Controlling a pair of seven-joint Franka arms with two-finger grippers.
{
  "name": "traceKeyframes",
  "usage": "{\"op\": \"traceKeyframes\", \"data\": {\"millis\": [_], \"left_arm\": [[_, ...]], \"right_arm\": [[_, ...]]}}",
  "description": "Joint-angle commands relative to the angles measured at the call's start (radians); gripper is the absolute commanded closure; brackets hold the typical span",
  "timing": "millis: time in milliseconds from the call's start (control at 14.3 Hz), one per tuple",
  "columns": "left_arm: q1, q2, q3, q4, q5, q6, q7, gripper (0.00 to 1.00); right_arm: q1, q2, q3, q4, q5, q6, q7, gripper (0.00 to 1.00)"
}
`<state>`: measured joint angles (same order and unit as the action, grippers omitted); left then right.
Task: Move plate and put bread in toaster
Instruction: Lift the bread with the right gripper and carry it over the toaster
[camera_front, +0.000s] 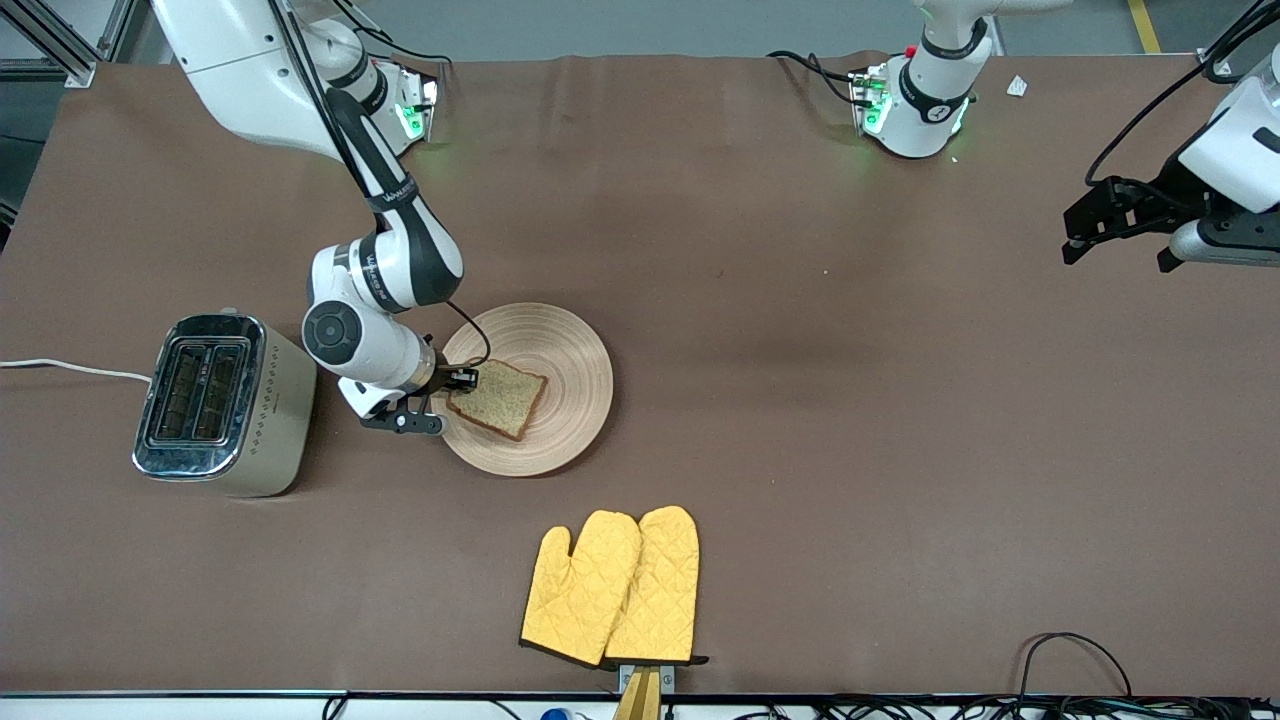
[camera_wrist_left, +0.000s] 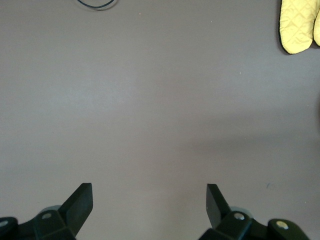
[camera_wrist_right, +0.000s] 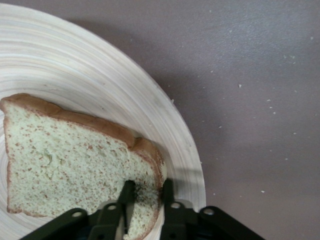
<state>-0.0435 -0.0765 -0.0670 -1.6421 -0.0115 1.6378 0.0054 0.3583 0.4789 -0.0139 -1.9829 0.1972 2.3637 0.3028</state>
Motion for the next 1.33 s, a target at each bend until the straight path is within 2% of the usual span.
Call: {"op": "traceKeyframes", "data": {"millis": [0,140,280,350,420,560,700,979,1119,1259], "left_arm": [[-0.010,-0.048,0.018,-0.062,-0.015,0.031,-0.002,0.00],[-0.006,-0.040,0.018,-0.053,-0.013,0.024,-0.004,0.00],[-0.006,-0.037,0.016,-0.045,-0.012,0.023,-0.022,0.00],[-0.007,-0.031,0.016,-0.029,-0.002,0.023,-0.034,0.00],[-0.007,-0.025,0.016,-0.012,0.005,0.022,-0.036,0.00],[-0.007,-0.020,0.016,0.004,0.008,0.022,-0.033,0.00],[-0.006,-0.023,0.015,0.005,0.008,0.007,-0.036,0.00],[-0.006,-0.028,0.016,0.008,0.008,-0.023,-0.039,0.00],[-0.006,-0.022,0.016,0.016,0.008,-0.021,-0.036,0.00],[-0.007,-0.002,0.015,0.039,0.007,-0.018,-0.036,0.00]], "right_arm": [[0.016,0.009,-0.005,0.004,0.021,0.005,0.002,0.99],[0.005,0.004,-0.006,0.039,0.019,-0.044,-0.011,1.00],[0.005,-0.019,-0.018,0.166,-0.002,-0.299,-0.004,1.00],[0.008,-0.035,-0.043,0.226,-0.053,-0.405,0.001,1.00],[0.014,-0.069,-0.061,0.266,-0.153,-0.482,0.008,1.00],[0.004,-0.136,-0.070,0.289,-0.289,-0.566,0.025,1.00],[-0.022,-0.186,-0.106,0.329,-0.350,-0.641,0.006,1.00],[-0.096,-0.187,-0.132,0.513,-0.500,-0.872,-0.190,1.00],[-0.104,-0.184,-0.130,0.520,-0.643,-0.915,-0.225,1.00],[-0.104,-0.171,-0.130,0.516,-0.703,-0.937,-0.215,1.00]]}}
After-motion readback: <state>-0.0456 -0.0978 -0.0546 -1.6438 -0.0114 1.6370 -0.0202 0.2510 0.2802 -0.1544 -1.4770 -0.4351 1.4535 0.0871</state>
